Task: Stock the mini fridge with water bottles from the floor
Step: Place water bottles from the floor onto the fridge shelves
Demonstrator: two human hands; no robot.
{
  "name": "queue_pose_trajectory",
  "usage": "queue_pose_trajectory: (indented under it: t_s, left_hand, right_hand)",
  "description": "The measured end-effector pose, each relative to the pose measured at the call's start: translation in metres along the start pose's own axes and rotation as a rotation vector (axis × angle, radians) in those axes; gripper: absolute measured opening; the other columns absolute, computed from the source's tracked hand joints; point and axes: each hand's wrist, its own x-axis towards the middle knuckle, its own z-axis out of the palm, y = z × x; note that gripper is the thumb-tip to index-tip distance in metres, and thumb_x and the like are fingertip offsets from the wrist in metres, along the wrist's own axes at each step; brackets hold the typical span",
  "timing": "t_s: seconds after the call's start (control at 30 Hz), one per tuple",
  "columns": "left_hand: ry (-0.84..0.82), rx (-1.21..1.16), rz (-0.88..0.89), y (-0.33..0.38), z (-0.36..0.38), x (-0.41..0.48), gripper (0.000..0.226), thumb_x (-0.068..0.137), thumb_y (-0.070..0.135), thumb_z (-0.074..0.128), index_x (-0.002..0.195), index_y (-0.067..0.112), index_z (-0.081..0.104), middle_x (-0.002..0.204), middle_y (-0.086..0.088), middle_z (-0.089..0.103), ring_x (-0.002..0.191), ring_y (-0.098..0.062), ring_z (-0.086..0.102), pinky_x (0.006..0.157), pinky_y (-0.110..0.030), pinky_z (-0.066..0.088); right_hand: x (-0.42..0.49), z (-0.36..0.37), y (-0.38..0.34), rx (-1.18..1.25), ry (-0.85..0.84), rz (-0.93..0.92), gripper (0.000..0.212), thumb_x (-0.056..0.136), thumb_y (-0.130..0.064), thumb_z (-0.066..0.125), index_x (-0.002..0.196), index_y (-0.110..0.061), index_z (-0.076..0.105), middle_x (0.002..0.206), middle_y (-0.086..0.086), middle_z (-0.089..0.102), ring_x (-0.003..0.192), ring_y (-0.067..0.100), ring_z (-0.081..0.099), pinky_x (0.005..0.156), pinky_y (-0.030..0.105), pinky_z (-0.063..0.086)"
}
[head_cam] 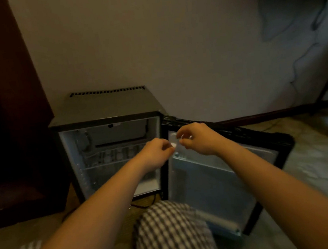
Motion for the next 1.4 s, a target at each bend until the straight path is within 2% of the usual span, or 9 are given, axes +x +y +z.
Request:
queue_pose_trajectory:
  t_s: [0.07, 0.2, 0.33, 0.5, 0.7, 0.87, 1.07, 1.2, 1.4]
  left_hand:
    - [-0.031, 0.004, 0.058, 0.029, 0.02, -0.011, 0.019, 0.093, 0.025, 0.047, 0.098, 0.014, 0.062, 0.093, -0.005, 0.061, 0.086, -0.018, 0.057, 0.073, -0.031, 0.044]
    - [-0.08, 0.012, 0.107, 0.07, 0.066, -0.035, 0.028, 0.095, 0.026, 0.046, 0.11, 0.008, 0.061, 0.106, -0.01, 0.064, 0.097, -0.024, 0.06, 0.082, -0.034, 0.047]
    - [-0.186, -0.035, 0.104, 0.098, 0.124, -0.056, 0.027, 0.095, 0.026, 0.047, 0.104, 0.006, 0.062, 0.093, -0.008, 0.062, 0.092, -0.025, 0.06, 0.077, -0.032, 0.043]
    - [-0.347, -0.051, 0.129, 0.12, 0.204, -0.082, 0.027, 0.095, 0.023, 0.047, 0.106, 0.005, 0.063, 0.101, -0.011, 0.064, 0.097, -0.025, 0.059, 0.083, -0.035, 0.046]
    - [-0.548, 0.034, 0.079, 0.121, 0.302, -0.113, 0.025, 0.092, 0.024, 0.052, 0.105, 0.006, 0.063, 0.11, -0.011, 0.064, 0.1, -0.021, 0.059, 0.084, -0.031, 0.045]
    - [-0.723, -0.036, -0.041, 0.109, 0.354, -0.133, 0.025, 0.091, 0.018, 0.052, 0.115, 0.016, 0.056, 0.112, -0.006, 0.058, 0.088, -0.007, 0.052, 0.077, -0.021, 0.041]
    - [-0.799, 0.024, -0.167, 0.095, 0.395, -0.139, 0.049, 0.089, 0.014, 0.055, 0.136, 0.018, 0.04, 0.137, -0.006, 0.047, 0.125, -0.02, 0.046, 0.103, -0.033, 0.04]
    - [-0.866, 0.083, -0.209, 0.086, 0.408, -0.139, 0.052, 0.09, 0.015, 0.055, 0.138, 0.016, 0.037, 0.14, -0.008, 0.044, 0.129, -0.022, 0.043, 0.104, -0.034, 0.037]
    - [-0.844, 0.084, -0.3, 0.064, 0.409, -0.127, 0.066, 0.086, 0.021, 0.061, 0.144, 0.019, 0.028, 0.148, -0.007, 0.034, 0.136, -0.024, 0.035, 0.111, -0.041, 0.035]
  right_hand:
    - [-0.036, -0.019, 0.017, -0.01, 0.056, 0.023, 0.026, 0.093, -0.021, 0.052, 0.117, -0.014, 0.061, 0.113, 0.008, 0.065, 0.099, 0.022, 0.063, 0.09, 0.038, 0.052]
    - [-0.106, -0.042, 0.052, 0.022, 0.113, 0.11, 0.026, 0.093, -0.022, 0.054, 0.116, -0.013, 0.061, 0.108, 0.008, 0.067, 0.096, 0.021, 0.063, 0.091, 0.038, 0.051]
    - [-0.186, -0.042, 0.098, 0.101, 0.142, 0.245, 0.025, 0.092, -0.018, 0.055, 0.114, -0.01, 0.062, 0.1, 0.007, 0.066, 0.092, 0.023, 0.064, 0.087, 0.037, 0.052]
    - [-0.279, -0.01, 0.158, 0.246, 0.141, 0.461, 0.027, 0.091, -0.014, 0.055, 0.117, -0.007, 0.061, 0.107, 0.015, 0.066, 0.092, 0.025, 0.064, 0.089, 0.037, 0.052]
    - [-0.359, 0.065, 0.208, 0.343, 0.034, 0.698, 0.03, 0.092, -0.016, 0.054, 0.121, -0.01, 0.056, 0.115, 0.007, 0.063, 0.094, 0.011, 0.057, 0.085, 0.022, 0.046]
    - [-0.386, 0.128, 0.233, 0.375, -0.019, 0.821, 0.034, 0.09, -0.02, 0.057, 0.123, -0.017, 0.053, 0.116, 0.006, 0.059, 0.096, 0.012, 0.058, 0.075, 0.015, 0.047]
    - [-0.385, 0.182, 0.25, 0.33, -0.101, 0.86, 0.041, 0.088, -0.025, 0.059, 0.128, -0.022, 0.048, 0.13, 0.003, 0.054, 0.119, 0.02, 0.054, 0.101, 0.033, 0.045]
    - [-0.376, 0.208, 0.256, 0.156, -0.2, 0.884, 0.04, 0.087, -0.038, 0.056, 0.124, -0.022, 0.048, 0.126, 0.005, 0.053, 0.112, 0.025, 0.057, 0.093, 0.039, 0.049]
    - [-0.375, 0.22, 0.262, 0.044, -0.15, 0.817, 0.046, 0.091, -0.037, 0.052, 0.131, -0.02, 0.041, 0.13, 0.007, 0.051, 0.112, 0.024, 0.057, 0.092, 0.037, 0.051]
